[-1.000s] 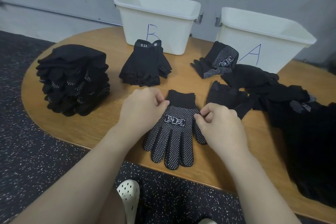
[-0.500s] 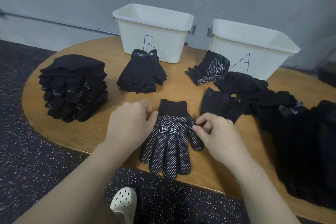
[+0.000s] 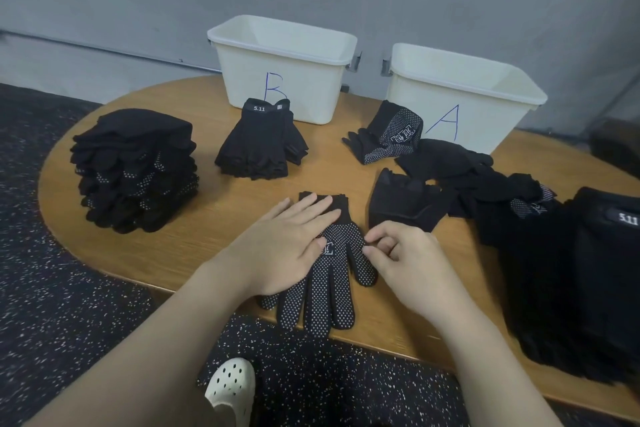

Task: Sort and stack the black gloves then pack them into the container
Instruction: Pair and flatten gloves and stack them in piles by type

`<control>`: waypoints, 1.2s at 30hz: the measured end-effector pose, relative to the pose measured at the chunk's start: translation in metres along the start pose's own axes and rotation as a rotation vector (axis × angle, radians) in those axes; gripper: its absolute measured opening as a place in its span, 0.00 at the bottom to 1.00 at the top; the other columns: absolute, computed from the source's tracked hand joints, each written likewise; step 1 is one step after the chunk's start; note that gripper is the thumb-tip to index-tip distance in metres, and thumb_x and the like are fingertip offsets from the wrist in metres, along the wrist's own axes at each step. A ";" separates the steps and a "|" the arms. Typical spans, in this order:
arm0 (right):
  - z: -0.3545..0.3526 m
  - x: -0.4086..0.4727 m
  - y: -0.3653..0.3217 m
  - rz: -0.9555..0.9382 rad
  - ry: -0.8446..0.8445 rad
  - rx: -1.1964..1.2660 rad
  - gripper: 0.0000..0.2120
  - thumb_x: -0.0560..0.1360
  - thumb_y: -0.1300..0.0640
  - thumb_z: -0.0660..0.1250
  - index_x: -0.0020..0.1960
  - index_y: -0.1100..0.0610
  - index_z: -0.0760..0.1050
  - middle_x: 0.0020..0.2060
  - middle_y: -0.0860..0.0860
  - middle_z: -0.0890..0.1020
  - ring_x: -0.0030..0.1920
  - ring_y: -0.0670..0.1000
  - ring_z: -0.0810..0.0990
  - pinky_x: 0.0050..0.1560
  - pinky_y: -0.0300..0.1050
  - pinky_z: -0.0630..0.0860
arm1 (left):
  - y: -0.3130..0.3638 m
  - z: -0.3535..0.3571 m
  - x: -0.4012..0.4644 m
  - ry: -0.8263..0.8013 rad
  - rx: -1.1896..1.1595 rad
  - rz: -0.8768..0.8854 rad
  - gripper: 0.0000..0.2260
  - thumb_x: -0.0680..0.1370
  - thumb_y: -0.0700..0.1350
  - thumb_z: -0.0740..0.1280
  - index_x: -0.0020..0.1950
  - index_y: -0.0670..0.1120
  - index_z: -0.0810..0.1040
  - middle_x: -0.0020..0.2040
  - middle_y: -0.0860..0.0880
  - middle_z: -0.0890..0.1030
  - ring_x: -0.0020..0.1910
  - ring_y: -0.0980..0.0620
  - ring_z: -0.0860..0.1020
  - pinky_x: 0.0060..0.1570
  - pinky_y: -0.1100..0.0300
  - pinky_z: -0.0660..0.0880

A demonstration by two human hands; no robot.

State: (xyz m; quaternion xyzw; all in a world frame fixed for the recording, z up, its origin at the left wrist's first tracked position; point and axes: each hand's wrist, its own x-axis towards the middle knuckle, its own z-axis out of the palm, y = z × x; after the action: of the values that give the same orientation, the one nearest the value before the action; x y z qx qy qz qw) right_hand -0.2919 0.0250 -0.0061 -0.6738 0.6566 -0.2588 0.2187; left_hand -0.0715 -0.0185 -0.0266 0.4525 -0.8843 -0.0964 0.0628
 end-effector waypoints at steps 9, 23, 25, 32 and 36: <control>0.019 -0.005 -0.012 -0.229 0.186 -0.134 0.06 0.79 0.54 0.69 0.55 0.52 0.82 0.48 0.41 0.77 0.51 0.43 0.76 0.55 0.42 0.75 | 0.010 0.009 -0.003 0.005 0.017 -0.105 0.31 0.82 0.63 0.39 0.85 0.54 0.44 0.84 0.57 0.41 0.82 0.58 0.37 0.80 0.53 0.35; 0.037 -0.021 -0.021 -0.242 -0.204 -0.428 0.34 0.84 0.35 0.41 0.84 0.49 0.37 0.82 0.43 0.38 0.80 0.40 0.34 0.79 0.40 0.34 | -0.008 0.003 -0.016 0.048 -0.085 -0.130 0.31 0.82 0.61 0.37 0.85 0.54 0.46 0.84 0.56 0.42 0.81 0.61 0.37 0.80 0.57 0.37; 0.037 -0.023 -0.020 -0.251 -0.178 -0.423 0.35 0.84 0.34 0.41 0.84 0.49 0.37 0.82 0.42 0.38 0.80 0.40 0.34 0.79 0.40 0.34 | -0.011 0.000 -0.023 0.058 -0.110 -0.076 0.30 0.83 0.62 0.39 0.84 0.55 0.47 0.84 0.57 0.43 0.81 0.62 0.37 0.81 0.56 0.38; 0.026 -0.021 -0.017 -0.287 -0.001 -0.230 0.27 0.83 0.42 0.58 0.79 0.51 0.67 0.78 0.43 0.66 0.77 0.44 0.63 0.77 0.40 0.57 | 0.002 -0.004 -0.046 -0.044 -0.021 -0.060 0.37 0.78 0.74 0.42 0.83 0.60 0.38 0.82 0.60 0.34 0.78 0.64 0.31 0.79 0.58 0.34; 0.003 -0.001 0.003 -0.276 0.284 -0.283 0.13 0.79 0.51 0.68 0.61 0.54 0.81 0.61 0.48 0.78 0.62 0.50 0.75 0.65 0.50 0.69 | -0.009 -0.005 -0.041 -0.029 -0.024 -0.057 0.39 0.77 0.76 0.47 0.83 0.62 0.40 0.82 0.61 0.36 0.78 0.65 0.32 0.80 0.58 0.35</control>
State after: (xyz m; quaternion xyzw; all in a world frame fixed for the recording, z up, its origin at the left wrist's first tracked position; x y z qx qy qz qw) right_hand -0.2927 0.0256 -0.0104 -0.7378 0.6124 -0.2837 -0.0100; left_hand -0.0395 0.0089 -0.0244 0.4754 -0.8706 -0.1155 0.0526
